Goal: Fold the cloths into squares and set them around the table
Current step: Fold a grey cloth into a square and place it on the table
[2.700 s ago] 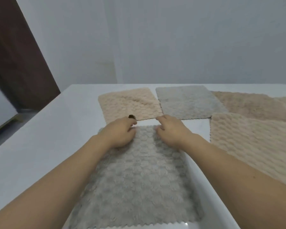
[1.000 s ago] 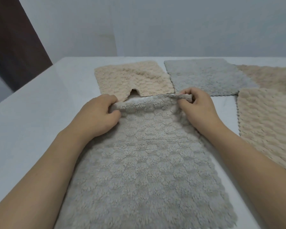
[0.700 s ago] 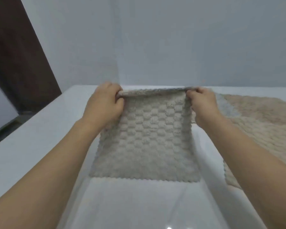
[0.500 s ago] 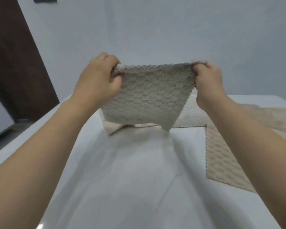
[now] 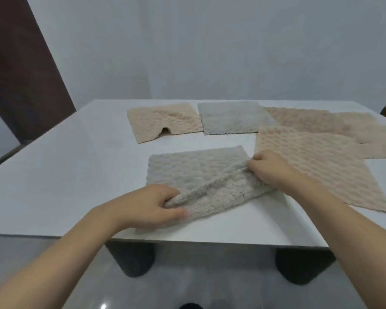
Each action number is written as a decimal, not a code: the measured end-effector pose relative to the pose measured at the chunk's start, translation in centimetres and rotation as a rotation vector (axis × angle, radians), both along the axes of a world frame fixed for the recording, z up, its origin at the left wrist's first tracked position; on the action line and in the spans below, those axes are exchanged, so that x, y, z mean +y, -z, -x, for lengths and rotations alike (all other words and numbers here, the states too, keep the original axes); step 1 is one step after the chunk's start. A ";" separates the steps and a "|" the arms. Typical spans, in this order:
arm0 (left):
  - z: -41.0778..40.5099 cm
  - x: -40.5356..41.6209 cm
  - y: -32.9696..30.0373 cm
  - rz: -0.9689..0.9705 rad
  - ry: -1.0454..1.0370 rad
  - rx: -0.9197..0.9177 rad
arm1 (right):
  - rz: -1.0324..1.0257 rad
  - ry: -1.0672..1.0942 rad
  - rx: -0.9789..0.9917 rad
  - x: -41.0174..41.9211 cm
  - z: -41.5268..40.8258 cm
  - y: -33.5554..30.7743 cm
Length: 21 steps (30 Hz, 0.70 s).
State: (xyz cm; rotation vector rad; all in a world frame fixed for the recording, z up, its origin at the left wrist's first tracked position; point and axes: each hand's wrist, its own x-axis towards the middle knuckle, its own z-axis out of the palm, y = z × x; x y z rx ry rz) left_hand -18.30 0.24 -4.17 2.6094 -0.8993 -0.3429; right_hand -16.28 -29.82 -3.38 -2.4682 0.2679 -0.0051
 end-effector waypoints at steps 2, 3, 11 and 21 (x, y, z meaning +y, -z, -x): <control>-0.2 -0.3 -0.6 0.037 -0.024 0.039 | 0.041 -0.008 0.031 -0.1 -0.4 -0.3; -0.6 -0.3 -1.1 0.070 -0.043 0.049 | 0.054 0.001 0.030 -0.1 -0.8 -0.6; -10.3 -0.6 -1.9 0.216 -0.292 -0.018 | 0.209 0.041 -0.013 2.0 -8.6 -0.9; -14.7 -0.4 4.2 0.129 -0.360 -0.354 | 0.474 0.104 -0.290 2.2 -12.9 5.2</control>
